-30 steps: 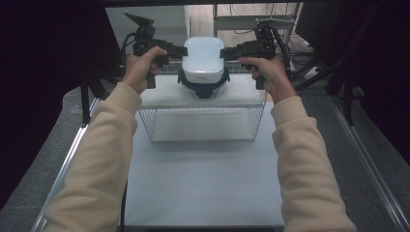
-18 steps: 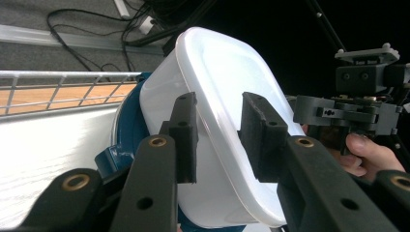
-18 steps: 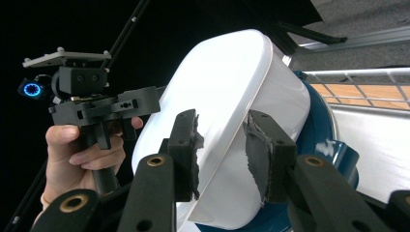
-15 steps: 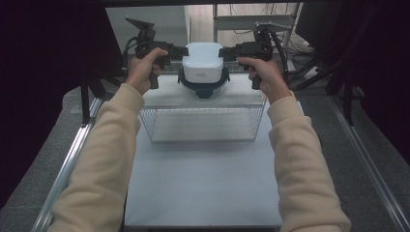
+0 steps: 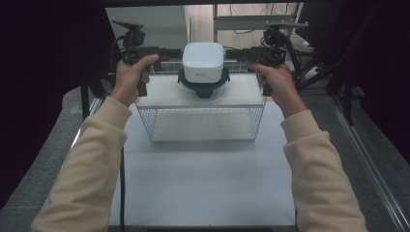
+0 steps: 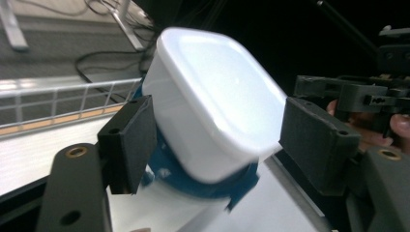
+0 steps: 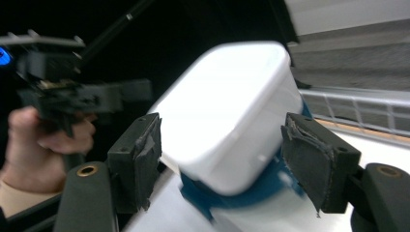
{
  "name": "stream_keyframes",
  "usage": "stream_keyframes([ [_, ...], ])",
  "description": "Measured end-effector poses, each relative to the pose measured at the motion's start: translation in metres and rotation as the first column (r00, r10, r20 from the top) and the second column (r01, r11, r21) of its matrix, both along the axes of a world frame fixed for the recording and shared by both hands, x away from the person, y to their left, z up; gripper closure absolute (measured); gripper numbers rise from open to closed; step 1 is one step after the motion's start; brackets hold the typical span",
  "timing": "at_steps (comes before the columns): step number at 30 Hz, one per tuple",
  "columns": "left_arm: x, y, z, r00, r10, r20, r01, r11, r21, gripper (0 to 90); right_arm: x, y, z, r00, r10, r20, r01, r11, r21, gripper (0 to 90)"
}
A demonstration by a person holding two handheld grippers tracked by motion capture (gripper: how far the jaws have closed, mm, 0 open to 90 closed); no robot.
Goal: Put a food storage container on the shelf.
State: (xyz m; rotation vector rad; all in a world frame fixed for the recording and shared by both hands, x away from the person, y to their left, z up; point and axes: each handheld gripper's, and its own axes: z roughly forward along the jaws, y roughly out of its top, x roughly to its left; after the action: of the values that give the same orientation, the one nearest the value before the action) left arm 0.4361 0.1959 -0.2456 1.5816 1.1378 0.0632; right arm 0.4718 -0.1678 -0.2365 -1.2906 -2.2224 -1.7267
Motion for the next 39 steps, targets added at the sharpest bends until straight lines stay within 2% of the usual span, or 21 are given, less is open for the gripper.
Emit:
stream_keyframes([
  [3,-0.013,0.005,-0.008,0.9998,0.001,0.019,-0.001,0.9999,0.012,27.6,-0.012,-0.007,-0.007,0.9994,0.007,0.035,-0.005,0.999,-0.046,29.2],
  [8,-0.039,0.011,-0.024,0.9981,-0.003,0.061,-0.001,0.9974,0.071,27.1,-0.040,-0.021,-0.024,0.9963,0.028,0.082,-0.021,0.996,-0.083,28.4],
  [13,-0.066,0.015,-0.045,0.9970,-0.020,0.075,0.014,0.9967,0.080,26.9,-0.064,-0.033,-0.041,0.9914,0.029,0.128,-0.012,0.991,-0.134,27.4],
  [16,-0.077,0.016,-0.055,0.9962,-0.031,0.081,0.025,0.9966,0.079,26.8,-0.077,-0.042,-0.052,0.9886,0.027,0.148,-0.006,0.989,-0.145,27.0],
  [19,-0.089,0.017,-0.068,0.9959,-0.045,0.079,0.040,0.9971,0.065,26.8,-0.086,-0.048,-0.063,0.9873,0.034,0.156,-0.010,0.988,-0.153,27.0],
  [24,-0.105,0.016,-0.089,0.9950,-0.053,0.085,0.045,0.9943,0.097,26.4,-0.099,-0.059,-0.082,0.9872,0.035,0.156,-0.010,0.988,-0.154,27.0],
  [27,-0.112,0.016,-0.103,0.9954,-0.061,0.074,0.053,0.9932,0.104,26.2,-0.108,-0.064,-0.095,0.9879,0.034,0.152,-0.011,0.989,-0.151,27.0],
  [33,-0.127,0.015,-0.137,0.9974,-0.054,0.049,0.045,0.9849,0.167,23.8,-0.123,-0.072,-0.121,0.9886,0.011,0.150,0.016,0.984,-0.177,26.4],
  [37,-0.136,0.020,-0.162,0.9987,-0.041,0.032,0.033,0.9753,0.218,22.1,-0.132,-0.074,-0.143,0.9909,0.009,0.134,0.021,0.976,-0.216,25.0],
  [39,-0.139,0.021,-0.173,0.9991,-0.038,0.018,0.033,0.9727,0.230,21.5,-0.135,-0.075,-0.153,0.9918,0.003,0.128,0.027,0.973,-0.230,24.3],
])
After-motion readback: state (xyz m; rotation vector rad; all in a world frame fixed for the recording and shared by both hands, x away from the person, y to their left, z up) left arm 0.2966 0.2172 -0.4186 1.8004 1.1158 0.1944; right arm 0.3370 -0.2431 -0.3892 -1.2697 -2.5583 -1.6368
